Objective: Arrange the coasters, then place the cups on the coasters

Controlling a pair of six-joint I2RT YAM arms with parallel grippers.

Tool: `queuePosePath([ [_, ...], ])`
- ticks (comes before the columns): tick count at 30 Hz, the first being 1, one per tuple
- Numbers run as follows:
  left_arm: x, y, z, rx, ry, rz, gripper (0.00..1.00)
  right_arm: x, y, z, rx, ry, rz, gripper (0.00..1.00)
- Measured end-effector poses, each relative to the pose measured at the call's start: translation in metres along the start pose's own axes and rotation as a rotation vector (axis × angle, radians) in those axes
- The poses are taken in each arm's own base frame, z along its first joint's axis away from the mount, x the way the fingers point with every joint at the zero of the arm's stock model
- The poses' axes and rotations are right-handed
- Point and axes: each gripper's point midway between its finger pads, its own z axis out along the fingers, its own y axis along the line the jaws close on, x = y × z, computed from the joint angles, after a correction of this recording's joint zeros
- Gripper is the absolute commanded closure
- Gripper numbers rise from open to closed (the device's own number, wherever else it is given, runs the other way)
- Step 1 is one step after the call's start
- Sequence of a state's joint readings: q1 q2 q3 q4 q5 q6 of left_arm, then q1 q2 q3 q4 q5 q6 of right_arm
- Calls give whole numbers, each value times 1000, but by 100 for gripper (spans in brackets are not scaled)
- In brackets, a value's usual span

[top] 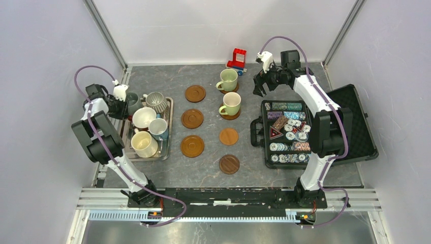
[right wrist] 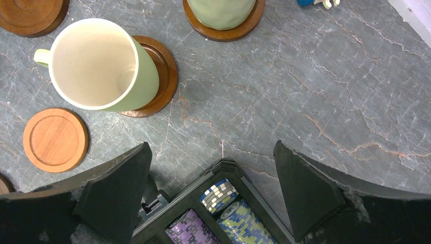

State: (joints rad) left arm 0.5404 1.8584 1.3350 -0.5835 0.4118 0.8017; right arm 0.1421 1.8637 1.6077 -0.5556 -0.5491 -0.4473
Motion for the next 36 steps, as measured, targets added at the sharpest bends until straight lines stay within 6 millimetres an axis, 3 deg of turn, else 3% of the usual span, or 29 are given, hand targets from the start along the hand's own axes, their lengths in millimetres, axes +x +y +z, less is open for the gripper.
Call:
queuePosePath([
  [5, 8, 5, 11, -40, -27, -8, 47, 0, 0, 0, 0, 1, -3, 2],
  [18, -4, 18, 19, -96, -116, -8, 48, 0, 1, -1, -1, 2, -6, 2],
  [22, -3, 16, 20, -95, -119, -15, 57, 0, 1, -1, -1, 2, -5, 2],
  [28, -7, 16, 21, -92, -137, -28, 96, 0, 1, -1, -1, 2, -1, 2],
  [36, -6, 13, 20, -98, -156, -53, 98, 0, 1, -1, -1, 2, 2, 2],
])
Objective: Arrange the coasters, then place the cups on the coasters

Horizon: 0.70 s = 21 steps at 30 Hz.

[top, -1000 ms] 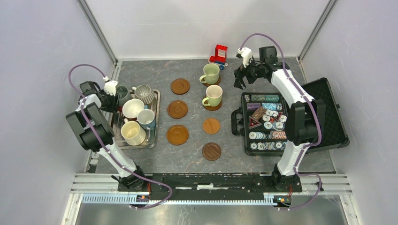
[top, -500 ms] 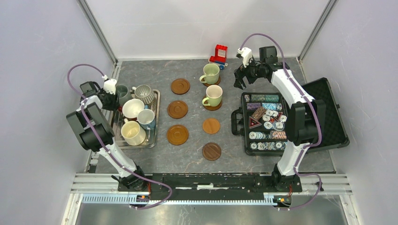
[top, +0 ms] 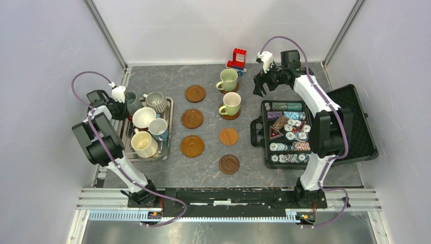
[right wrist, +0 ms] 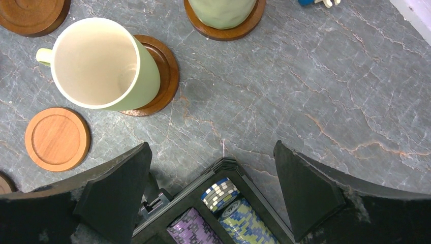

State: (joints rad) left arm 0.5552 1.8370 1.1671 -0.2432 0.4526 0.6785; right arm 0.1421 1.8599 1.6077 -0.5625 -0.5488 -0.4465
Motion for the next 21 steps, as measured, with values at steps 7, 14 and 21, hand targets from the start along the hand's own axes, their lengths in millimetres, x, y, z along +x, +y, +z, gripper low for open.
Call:
queuePosePath([
  [7, -10, -6, -12, -3, -49, -90, 98, 0, 0, 0, 0, 0, 4, 2],
  [14, -42, 0, -22, -20, -155, -124, 98, 0, 0, 0, 0, 0, 6, 2],
  [21, -70, 4, -29, -5, -228, -146, 98, 0, 0, 0, 0, -1, 12, 2],
])
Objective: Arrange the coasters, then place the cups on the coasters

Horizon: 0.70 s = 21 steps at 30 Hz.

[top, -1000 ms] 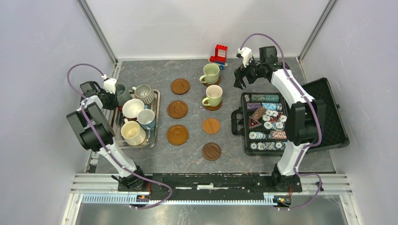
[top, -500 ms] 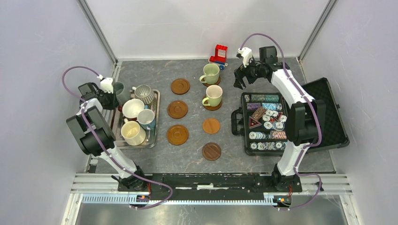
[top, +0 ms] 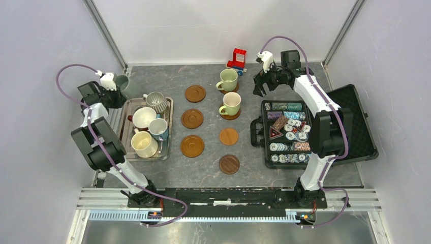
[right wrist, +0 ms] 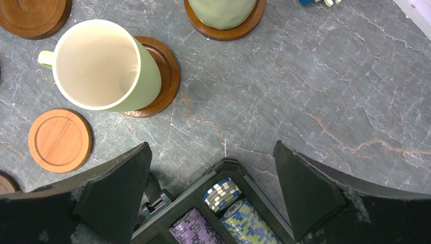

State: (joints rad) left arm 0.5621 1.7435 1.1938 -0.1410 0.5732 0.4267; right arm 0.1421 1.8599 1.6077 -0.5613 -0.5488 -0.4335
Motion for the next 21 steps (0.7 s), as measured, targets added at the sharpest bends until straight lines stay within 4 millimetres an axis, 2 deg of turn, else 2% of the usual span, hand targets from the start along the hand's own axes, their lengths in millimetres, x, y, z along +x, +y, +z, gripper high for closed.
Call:
queuePosePath([
  [2, -14, -2, 0, 14, -24, 5, 98, 0, 0, 0, 0, 0, 2, 2],
  [6, -56, -10, -1, 44, -82, 55, 98, -1, 0, 0, 3, -5, 6, 2],
  [9, -90, -28, 0, 85, -126, 106, 98, -2, -1, 0, 3, -6, 6, 2],
  [14, -142, -80, 5, 191, -172, 188, 98, -4, -2, 1, 7, -14, 0, 2],
  [16, -158, -107, 12, 248, -180, 220, 98, -5, -3, 1, 10, -20, -4, 2],
  [19, -168, -146, 24, 328, -172, 259, 98, -6, -3, 1, 12, -24, -7, 2],
  [21, -165, -175, 36, 380, -149, 279, 98, -6, -3, 1, 14, -28, -8, 2],
])
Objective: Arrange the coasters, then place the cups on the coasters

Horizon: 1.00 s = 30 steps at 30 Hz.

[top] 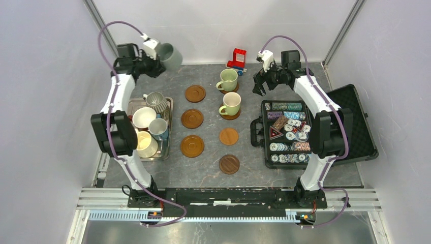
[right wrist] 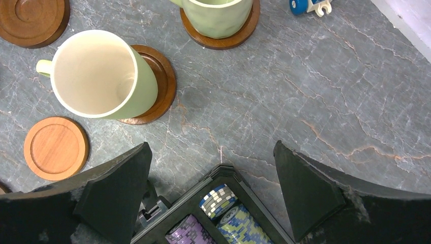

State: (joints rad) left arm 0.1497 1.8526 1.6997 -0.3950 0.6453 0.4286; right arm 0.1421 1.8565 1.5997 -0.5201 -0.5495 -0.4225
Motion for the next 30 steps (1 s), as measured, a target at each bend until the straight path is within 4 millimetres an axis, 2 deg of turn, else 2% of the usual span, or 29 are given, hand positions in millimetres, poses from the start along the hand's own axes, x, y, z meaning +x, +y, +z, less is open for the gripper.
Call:
queuePosePath([
  [5, 20, -52, 44, 115, 83, -5, 98, 3, 2, 0, -4, -2, 7, 2],
  [6, 37, -76, 66, 158, 139, 6, 98, 5, 4, 1, -9, -4, 11, 2],
  [10, 53, -91, 81, 185, 184, 19, 98, 7, 4, 2, -12, -8, 16, 2],
  [16, 82, -98, 99, 201, 248, 38, 98, 15, 0, 1, -8, 1, 36, 2],
  [20, 97, -98, 101, 205, 280, 68, 98, 17, -3, -1, -6, -2, 42, 2],
  [30, 114, -101, 99, 241, 311, 129, 98, 21, -3, -2, -14, -3, 53, 2],
])
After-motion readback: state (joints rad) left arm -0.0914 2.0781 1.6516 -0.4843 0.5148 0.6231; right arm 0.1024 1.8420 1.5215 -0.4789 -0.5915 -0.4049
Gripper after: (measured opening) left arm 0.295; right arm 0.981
